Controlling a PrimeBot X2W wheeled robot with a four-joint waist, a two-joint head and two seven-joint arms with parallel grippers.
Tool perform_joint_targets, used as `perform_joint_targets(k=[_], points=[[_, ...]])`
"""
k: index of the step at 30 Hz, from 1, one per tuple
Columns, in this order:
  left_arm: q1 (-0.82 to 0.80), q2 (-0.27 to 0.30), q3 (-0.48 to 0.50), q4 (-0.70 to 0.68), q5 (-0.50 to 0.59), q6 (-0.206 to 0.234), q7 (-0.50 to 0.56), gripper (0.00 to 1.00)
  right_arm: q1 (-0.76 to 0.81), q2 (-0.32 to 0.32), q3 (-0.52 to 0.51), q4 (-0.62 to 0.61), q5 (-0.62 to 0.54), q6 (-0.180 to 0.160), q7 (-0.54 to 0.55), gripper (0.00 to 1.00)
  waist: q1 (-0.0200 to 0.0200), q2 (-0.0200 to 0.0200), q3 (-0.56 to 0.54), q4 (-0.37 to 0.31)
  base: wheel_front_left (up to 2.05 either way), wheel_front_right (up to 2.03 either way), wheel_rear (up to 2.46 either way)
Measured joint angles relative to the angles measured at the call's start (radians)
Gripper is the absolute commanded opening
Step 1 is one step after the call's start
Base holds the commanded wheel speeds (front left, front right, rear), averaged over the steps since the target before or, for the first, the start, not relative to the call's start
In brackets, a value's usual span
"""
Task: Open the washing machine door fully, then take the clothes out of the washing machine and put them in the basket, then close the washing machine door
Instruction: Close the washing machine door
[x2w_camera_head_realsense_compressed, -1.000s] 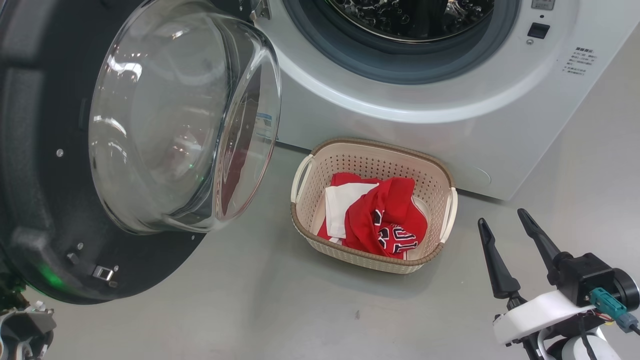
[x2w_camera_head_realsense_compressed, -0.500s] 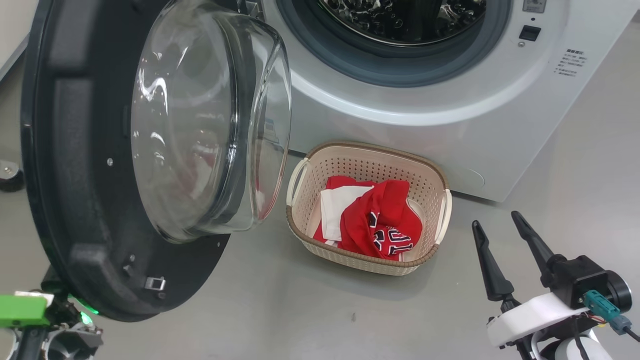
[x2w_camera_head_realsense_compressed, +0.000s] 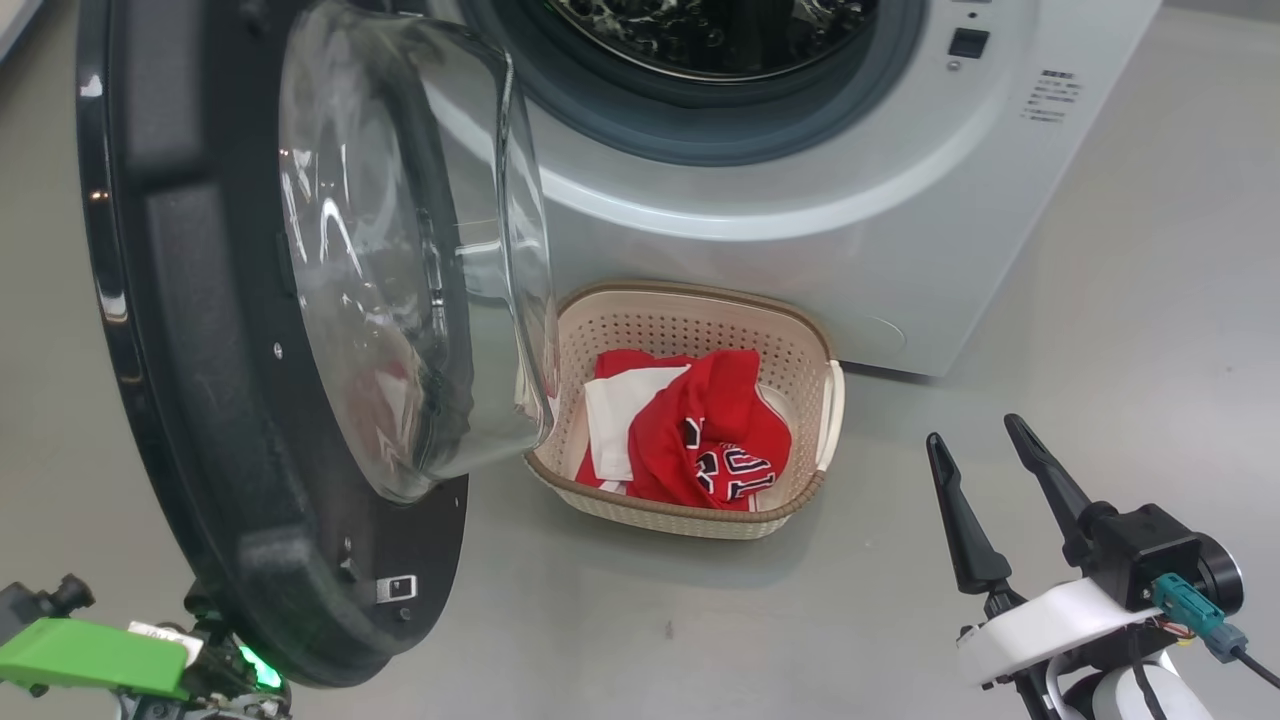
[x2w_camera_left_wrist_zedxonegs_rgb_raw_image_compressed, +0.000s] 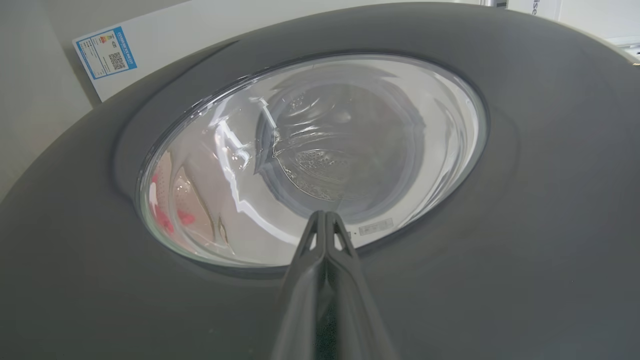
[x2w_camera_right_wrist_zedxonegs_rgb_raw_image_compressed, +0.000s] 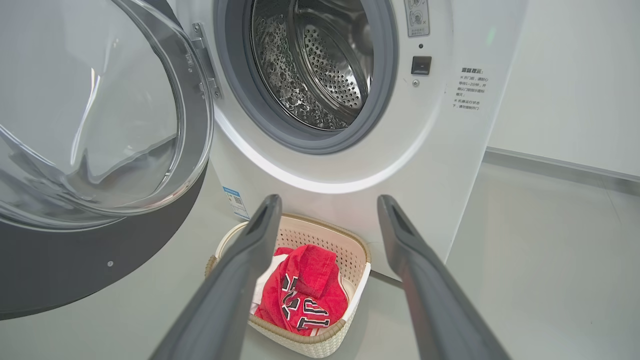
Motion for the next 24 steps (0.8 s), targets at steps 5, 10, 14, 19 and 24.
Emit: perform_joint_targets(k=[5, 10, 14, 19, 24], points=[[0.021, -0.002, -0.030, -0.037, 0.020, 0.000, 0.018, 0.00, -0.018, 0.011, 0.003, 0.008, 0.009, 0.000, -0.010, 1.00, 0.0000, 0.0000, 0.007, -0.045, 0.00, 0.00, 0.00], [0.022, -0.002, -0.053, -0.060, 0.043, 0.000, 0.031, 0.00, -0.025, 0.020, 0.007, 0.024, 0.011, 0.001, -0.023, 1.00, 0.0000, 0.0000, 0.012, -0.098, 0.00, 0.00, 0.00], [0.022, -0.002, -0.065, -0.071, 0.051, 0.000, 0.038, 0.00, -0.035, 0.030, 0.008, 0.034, 0.014, 0.001, -0.030, 1.00, 0.0000, 0.0000, 0.015, -0.146, 0.00, 0.00, 0.00], [0.020, -0.002, -0.079, -0.076, 0.054, 0.000, 0.047, 0.00, -0.040, 0.040, 0.009, 0.042, 0.017, 0.001, -0.040, 1.00, 0.0000, 0.0000, 0.021, -0.212, 0.00, 0.00, 0.00], [0.005, -0.002, -0.093, -0.073, 0.062, 0.000, 0.051, 0.00, -0.056, 0.044, 0.011, 0.050, 0.024, 0.003, -0.045, 1.00, 0.0000, 0.0000, 0.032, -0.278, 0.00, 0.00, 0.00]])
